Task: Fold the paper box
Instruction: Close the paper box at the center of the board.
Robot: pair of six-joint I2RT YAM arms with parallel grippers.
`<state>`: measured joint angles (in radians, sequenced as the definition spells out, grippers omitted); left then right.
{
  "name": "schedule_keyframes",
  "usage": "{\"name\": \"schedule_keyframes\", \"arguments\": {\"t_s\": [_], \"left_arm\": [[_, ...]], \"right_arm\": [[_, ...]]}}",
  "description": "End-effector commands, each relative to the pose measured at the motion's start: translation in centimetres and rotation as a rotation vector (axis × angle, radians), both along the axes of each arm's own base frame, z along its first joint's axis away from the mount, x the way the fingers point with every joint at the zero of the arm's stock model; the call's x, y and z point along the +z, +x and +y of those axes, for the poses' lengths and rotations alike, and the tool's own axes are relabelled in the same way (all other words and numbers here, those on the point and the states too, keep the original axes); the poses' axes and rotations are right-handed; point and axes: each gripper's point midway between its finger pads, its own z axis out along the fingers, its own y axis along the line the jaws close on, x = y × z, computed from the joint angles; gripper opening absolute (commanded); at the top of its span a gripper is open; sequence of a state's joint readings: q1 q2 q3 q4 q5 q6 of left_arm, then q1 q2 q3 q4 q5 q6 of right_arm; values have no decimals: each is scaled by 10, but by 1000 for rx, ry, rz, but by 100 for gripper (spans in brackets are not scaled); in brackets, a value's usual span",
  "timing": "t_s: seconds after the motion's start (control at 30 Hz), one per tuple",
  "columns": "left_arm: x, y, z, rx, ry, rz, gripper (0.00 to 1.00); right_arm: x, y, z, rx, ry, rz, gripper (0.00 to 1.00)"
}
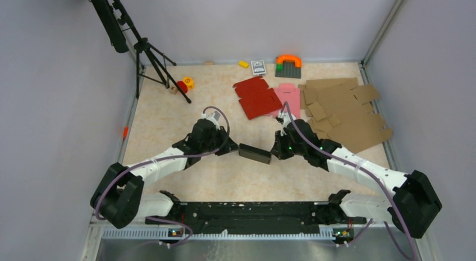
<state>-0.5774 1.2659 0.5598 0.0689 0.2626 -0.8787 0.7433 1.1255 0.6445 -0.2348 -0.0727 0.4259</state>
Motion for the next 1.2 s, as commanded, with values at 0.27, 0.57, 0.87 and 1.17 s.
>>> {"name": "schedule_keyframes", "arguments": {"t_s": [0.27, 0.57, 0.87, 1.17], "left_arm": [[-38, -21, 14, -28, 142, 124, 12], [-37, -19, 12, -35, 146, 130, 12], [-38, -18, 11, -36, 155, 135, 12], [-41, -18, 9, -46, 158, 145, 12]], "right_arm": [[-25, -4, 9, 42, -27, 76, 0], [-5, 11, 15, 43, -57, 47, 0], [45, 15, 70, 178, 120, 29, 0], [-52, 16, 56, 124, -38, 185, 0]]}}
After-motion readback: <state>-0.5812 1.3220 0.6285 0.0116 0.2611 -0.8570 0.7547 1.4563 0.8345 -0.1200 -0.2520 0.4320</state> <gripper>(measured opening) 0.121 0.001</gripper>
